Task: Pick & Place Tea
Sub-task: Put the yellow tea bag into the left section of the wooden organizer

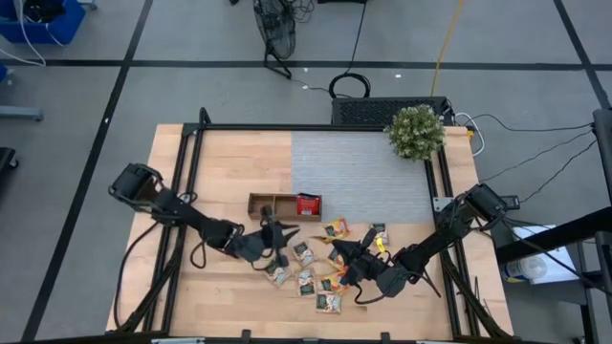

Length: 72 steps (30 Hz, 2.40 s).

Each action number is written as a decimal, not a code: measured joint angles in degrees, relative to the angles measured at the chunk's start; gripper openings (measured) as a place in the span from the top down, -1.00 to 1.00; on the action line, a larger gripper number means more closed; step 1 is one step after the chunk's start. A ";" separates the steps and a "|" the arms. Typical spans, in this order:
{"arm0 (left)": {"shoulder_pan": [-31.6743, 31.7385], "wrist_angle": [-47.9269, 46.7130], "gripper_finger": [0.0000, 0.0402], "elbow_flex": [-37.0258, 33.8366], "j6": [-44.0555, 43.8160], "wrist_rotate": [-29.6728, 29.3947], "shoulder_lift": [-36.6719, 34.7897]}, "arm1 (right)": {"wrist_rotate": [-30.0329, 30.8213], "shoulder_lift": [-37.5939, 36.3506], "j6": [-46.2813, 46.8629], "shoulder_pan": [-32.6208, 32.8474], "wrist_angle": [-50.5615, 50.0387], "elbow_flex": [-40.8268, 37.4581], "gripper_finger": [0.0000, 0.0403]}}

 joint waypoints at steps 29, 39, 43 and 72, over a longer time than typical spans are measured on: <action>5.26 13.77 0.09 0.01 -6.85 21.17 -0.03 | -4.74 0.00 4.53 -1.18 -1.25 0.00 1.00; 5.42 13.95 0.43 0.01 -9.06 23.51 -0.03 | -4.74 0.00 4.55 -1.16 -1.23 0.00 1.00; 5.95 13.90 0.55 0.01 -10.84 26.32 -0.03 | -4.76 0.00 4.55 -1.16 -1.24 0.00 1.00; 4.42 4.19 0.99 0.01 -5.52 16.87 -6.03 | -6.16 0.00 6.04 -1.31 -1.25 0.04 1.00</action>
